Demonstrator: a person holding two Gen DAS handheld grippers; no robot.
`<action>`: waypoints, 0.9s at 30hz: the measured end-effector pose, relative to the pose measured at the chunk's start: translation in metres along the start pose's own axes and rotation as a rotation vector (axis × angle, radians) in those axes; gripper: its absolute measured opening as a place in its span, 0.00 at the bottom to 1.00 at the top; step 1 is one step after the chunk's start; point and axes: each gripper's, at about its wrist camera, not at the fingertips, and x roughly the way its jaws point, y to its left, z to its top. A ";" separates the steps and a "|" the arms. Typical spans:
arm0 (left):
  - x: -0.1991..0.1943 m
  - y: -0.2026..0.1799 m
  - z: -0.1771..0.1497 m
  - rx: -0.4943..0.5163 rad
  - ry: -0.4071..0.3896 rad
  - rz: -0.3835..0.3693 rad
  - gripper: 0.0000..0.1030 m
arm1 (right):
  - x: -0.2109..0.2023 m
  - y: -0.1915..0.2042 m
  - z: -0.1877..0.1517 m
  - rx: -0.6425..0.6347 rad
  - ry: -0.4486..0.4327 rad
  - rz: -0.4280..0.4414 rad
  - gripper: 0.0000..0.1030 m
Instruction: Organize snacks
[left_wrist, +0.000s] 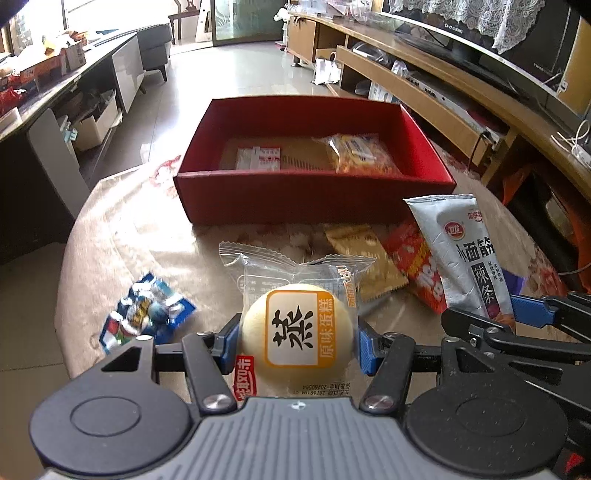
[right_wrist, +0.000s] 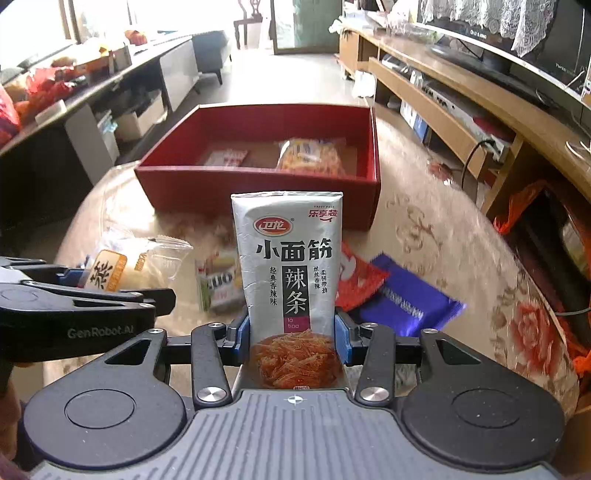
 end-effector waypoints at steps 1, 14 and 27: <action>0.000 0.000 0.003 -0.001 -0.004 0.000 0.56 | 0.000 -0.001 0.003 0.002 -0.004 0.002 0.50; 0.010 -0.006 0.047 0.003 -0.051 0.008 0.56 | 0.010 -0.013 0.042 0.020 -0.056 0.002 0.50; 0.032 -0.005 0.096 -0.002 -0.083 0.044 0.56 | 0.032 -0.021 0.086 0.024 -0.088 -0.003 0.50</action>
